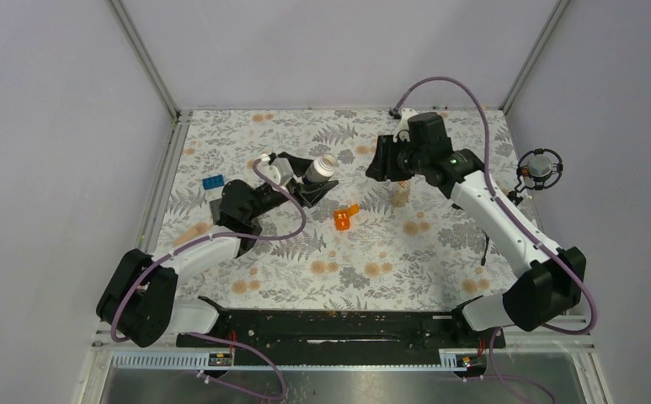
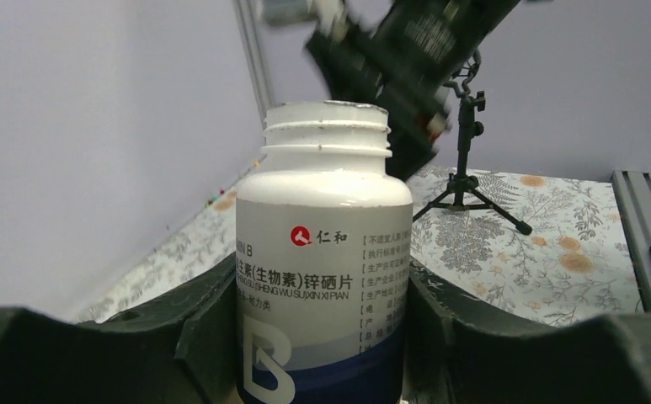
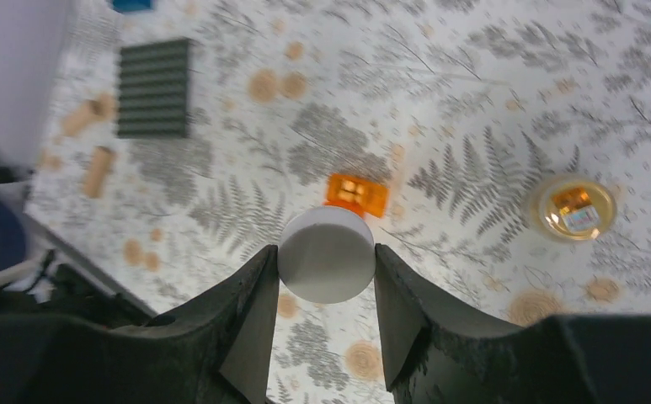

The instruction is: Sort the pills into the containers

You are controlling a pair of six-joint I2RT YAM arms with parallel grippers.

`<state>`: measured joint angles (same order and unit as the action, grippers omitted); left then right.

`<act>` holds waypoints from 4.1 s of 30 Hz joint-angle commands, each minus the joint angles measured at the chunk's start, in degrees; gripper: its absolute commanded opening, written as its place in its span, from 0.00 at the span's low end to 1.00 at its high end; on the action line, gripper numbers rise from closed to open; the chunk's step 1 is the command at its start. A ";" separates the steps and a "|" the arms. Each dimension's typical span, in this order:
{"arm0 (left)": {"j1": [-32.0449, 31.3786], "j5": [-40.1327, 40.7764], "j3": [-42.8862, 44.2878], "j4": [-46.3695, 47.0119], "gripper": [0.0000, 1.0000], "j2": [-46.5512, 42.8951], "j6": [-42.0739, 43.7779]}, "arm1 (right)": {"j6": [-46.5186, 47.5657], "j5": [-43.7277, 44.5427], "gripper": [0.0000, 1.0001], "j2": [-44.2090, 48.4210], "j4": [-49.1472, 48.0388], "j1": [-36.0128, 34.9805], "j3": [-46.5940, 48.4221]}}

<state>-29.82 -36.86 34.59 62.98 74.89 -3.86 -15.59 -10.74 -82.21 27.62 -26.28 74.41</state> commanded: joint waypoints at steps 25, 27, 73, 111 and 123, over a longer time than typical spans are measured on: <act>0.16 -9.59 17.61 -44.37 0.00 -2.83 11.88 | -7.07 -33.31 0.36 4.06 -1.41 2.12 12.00; 0.12 -10.13 17.81 -45.04 0.00 -3.21 12.79 | -7.23 -33.65 0.36 3.76 -2.19 1.75 12.12; -0.50 -15.74 22.53 -43.94 0.00 0.14 10.97 | 8.72 -37.16 0.36 -5.03 10.14 -4.57 16.73; -3.31 -4.40 18.41 -18.62 0.00 3.76 4.05 | -13.23 -20.49 0.53 -14.59 15.21 -6.50 30.40; -3.21 -5.81 12.10 -14.37 0.00 1.98 1.00 | -11.51 -17.40 0.65 -12.36 12.84 -6.41 32.28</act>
<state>-31.81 -40.36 47.99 37.28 79.64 -0.38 -26.63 -27.38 -94.54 41.34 -30.87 104.29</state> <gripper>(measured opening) 0.528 0.626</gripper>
